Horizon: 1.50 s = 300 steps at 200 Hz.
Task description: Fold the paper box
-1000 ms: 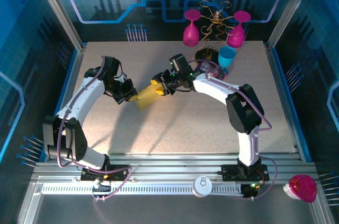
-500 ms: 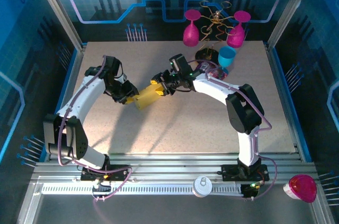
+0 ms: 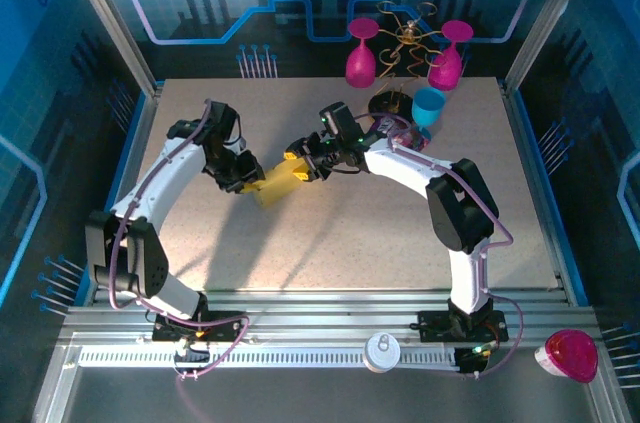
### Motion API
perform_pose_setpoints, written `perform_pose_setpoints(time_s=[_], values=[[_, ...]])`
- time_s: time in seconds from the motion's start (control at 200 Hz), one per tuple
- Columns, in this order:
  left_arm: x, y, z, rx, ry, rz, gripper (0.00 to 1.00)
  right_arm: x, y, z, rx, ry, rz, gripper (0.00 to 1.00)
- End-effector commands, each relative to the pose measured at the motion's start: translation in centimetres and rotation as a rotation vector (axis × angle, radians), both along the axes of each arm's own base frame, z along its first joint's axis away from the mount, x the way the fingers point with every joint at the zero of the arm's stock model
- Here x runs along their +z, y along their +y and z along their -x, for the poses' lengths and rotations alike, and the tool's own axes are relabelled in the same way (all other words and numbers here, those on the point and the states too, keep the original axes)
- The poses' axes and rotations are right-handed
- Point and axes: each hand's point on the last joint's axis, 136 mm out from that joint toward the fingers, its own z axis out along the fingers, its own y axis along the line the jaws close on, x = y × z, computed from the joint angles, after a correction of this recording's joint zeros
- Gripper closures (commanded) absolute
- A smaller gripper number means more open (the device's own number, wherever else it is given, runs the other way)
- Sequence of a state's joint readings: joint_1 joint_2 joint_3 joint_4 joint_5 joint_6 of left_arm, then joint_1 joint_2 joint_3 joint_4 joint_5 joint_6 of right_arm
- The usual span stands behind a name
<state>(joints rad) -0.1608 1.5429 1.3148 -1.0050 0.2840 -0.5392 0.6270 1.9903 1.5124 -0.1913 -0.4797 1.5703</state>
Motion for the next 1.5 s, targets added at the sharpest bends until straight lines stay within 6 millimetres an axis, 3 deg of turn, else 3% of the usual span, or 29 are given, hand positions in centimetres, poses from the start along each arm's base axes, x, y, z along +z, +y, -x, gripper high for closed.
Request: perform_pose_setpoints(time_s=[0.0, 0.11, 0.35, 0.73, 1.086, 1.496], values=[[-0.2, 0.5, 0.2, -0.029, 0.019, -0.06, 0.78, -0.6, 0.3, 0.5, 0.017, 0.043, 0.006, 0.54], [-0.5, 0.8, 0.3, -0.041, 0.026, -0.087, 0.81, -0.7, 0.3, 0.5, 0.017, 0.044, 0.006, 0.54], [-0.5, 1.4, 0.3, -0.049, 0.024, -0.142, 0.79, -0.6, 0.3, 0.5, 0.017, 0.045, 0.006, 0.54], [-0.8, 0.3, -0.4, -0.054, 0.026, -0.118, 0.81, -0.6, 0.2, 0.6, 0.019, 0.044, 0.006, 0.54], [0.1, 0.5, -0.5, -0.06, 0.021, -0.128, 0.94, -0.5, 0.2, 0.7, 0.02, 0.044, 0.007, 0.55], [0.0, 0.2, -0.9, -0.048, 0.009, -0.113, 1.0, -0.5, 0.1, 0.7, 0.02, 0.044, 0.007, 0.55]])
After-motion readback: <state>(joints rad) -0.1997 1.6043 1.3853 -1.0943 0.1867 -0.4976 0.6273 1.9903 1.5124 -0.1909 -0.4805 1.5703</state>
